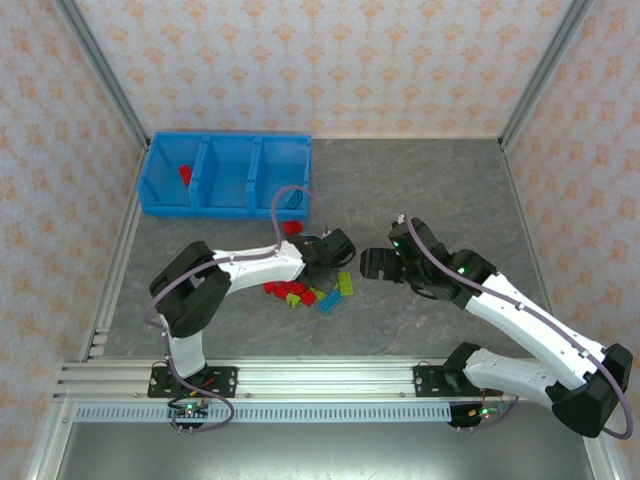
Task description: Sort the legos into containers by color
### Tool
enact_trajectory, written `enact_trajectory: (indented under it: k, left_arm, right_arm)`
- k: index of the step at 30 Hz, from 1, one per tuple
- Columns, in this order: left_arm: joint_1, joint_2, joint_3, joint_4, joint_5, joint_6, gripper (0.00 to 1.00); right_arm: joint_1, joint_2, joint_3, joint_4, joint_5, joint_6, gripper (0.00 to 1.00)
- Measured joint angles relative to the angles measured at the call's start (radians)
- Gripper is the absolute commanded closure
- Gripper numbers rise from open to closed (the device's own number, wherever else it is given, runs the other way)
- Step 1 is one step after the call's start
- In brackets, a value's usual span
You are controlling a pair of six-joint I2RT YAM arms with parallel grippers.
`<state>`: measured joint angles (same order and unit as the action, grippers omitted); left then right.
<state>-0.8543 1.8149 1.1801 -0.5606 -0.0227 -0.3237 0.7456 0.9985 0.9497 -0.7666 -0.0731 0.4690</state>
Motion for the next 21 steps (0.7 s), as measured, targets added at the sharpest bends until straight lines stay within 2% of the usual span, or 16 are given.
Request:
enact_trajectory:
  k: [5, 7, 10, 15, 18, 21]
  left_arm:
    - [0.047, -0.185, -0.023, 0.002, 0.018, 0.000, 0.93]
    - [0.102, -0.257, -0.021, 0.006, 0.021, 0.001, 0.93]
    - [0.255, -0.317, 0.009, 0.006, 0.024, 0.005, 0.93]
    - [0.583, -0.241, 0.146, 0.029, 0.013, 0.008, 0.93]
    - [0.723, -0.124, 0.275, 0.042, 0.005, 0.007, 0.93]
    - [0.794, 0.006, 0.412, 0.041, 0.006, 0.008, 0.86]
  right_arm:
    - [0.000, -0.011, 0.000, 0.015, -0.014, 0.014, 0.07]
    - [0.000, -0.017, 0.000, 0.020, -0.014, 0.019, 0.07]
    - [0.000, -0.024, 0.000, 0.027, -0.013, 0.027, 0.07]
    - [0.000, -0.026, 0.000, 0.034, -0.013, 0.029, 0.07]
    - [0.000, -0.026, 0.000, 0.034, -0.013, 0.029, 0.07]
    - [0.000, -0.026, 0.000, 0.033, -0.012, 0.029, 0.07]
